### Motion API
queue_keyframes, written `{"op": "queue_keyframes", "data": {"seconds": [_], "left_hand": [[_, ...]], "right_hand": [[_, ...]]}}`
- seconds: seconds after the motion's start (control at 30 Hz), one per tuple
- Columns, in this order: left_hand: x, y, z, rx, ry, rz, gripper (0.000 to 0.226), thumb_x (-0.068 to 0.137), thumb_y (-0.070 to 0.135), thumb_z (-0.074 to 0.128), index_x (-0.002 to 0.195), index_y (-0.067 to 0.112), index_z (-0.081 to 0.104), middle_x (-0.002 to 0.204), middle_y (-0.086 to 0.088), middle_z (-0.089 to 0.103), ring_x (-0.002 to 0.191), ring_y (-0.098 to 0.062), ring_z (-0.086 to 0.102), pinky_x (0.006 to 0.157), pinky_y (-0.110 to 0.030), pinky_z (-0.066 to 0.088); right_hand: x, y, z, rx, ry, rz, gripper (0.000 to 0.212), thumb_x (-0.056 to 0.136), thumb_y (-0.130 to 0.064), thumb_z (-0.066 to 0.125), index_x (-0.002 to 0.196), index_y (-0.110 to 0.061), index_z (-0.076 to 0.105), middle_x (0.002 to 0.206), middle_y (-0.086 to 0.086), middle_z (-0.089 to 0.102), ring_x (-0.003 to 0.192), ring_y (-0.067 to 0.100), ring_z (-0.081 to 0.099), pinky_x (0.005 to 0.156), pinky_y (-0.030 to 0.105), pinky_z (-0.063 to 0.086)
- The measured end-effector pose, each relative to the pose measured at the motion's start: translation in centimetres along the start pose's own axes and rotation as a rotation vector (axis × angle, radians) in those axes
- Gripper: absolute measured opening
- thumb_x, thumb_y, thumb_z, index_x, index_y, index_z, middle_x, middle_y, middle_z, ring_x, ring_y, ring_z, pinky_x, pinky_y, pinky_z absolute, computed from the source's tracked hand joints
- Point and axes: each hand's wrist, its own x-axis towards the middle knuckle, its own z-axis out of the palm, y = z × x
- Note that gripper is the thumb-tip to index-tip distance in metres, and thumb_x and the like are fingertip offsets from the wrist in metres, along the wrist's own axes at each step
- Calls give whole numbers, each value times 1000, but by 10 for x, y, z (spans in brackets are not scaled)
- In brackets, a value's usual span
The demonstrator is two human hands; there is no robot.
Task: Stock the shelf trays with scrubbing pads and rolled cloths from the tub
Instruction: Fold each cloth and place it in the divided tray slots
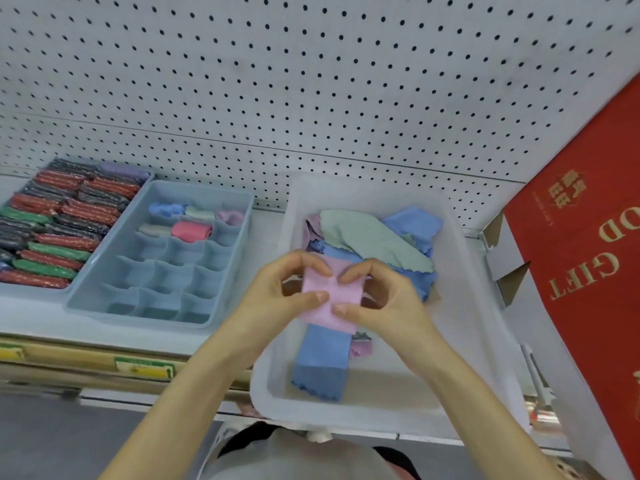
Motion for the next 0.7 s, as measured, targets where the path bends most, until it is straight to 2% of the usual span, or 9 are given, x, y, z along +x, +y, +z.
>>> {"op": "queue_keyframes", "data": {"seconds": [0.1,0.2,0.27,0.33,0.4,0.47,0.57,0.63,0.7], "left_hand": [[-2,2,-21,-150,59,-13,35,67,1,67,98,18,67,105,-2,69,89,-18,65,74,-30,55],[-5,10,-43,-243,80,-107,55,76,1,71,121,30,59,109,-11,69,95,-23,67,83,-38,56],[-6,17,-62,-231,87,-225,47,85,10,67,127,28,53,108,-15,69,94,-23,68,83,-39,57],[-6,26,-83,-80,51,-317,32,89,21,62,120,16,57,109,-17,68,91,-19,69,78,-33,59],[-4,29,-104,-1,22,-345,26,91,22,60,111,6,63,107,-19,69,88,-18,68,75,-29,59],[-1,29,-126,-46,56,-336,22,91,19,60,106,3,66,103,-18,70,86,-18,68,73,-27,59],[2,27,-150,-212,134,-319,14,89,15,61,99,8,67,96,-9,73,84,-15,70,72,-25,58],[4,24,-163,-273,159,-299,21,84,14,64,102,4,65,98,-11,73,86,-18,70,73,-28,59],[6,22,-175,-346,158,-300,36,76,16,67,108,1,63,105,-16,70,91,-21,69,78,-33,59]], "right_hand": [[9,-7,21,83,-24,-39,39,63,2,70,88,-28,64,101,-3,66,95,22,62,77,43,55],[22,-14,41,73,-77,-57,49,67,9,64,98,-28,64,111,-1,64,103,29,59,81,47,54],[31,-19,59,16,-141,-71,55,67,11,59,102,-32,62,112,-3,63,104,32,57,82,49,52],[39,-25,78,-33,-203,-72,61,66,9,57,108,-35,60,111,-3,62,102,32,56,80,49,51],[47,-30,96,-31,-214,-39,62,66,6,58,113,-35,58,109,-3,61,99,28,58,77,44,52],[55,-33,112,16,-125,18,60,66,0,63,117,-30,55,106,-2,63,94,18,62,75,33,55],[64,-30,133,112,-3,134,49,70,-11,75,113,-23,57,96,4,70,88,17,66,75,27,54],[68,-29,148,163,15,187,36,72,-12,76,105,-15,62,91,4,72,85,17,67,70,24,53],[72,-29,161,209,28,210,23,74,-9,75,94,-10,65,90,5,72,88,19,66,73,26,53]]}}
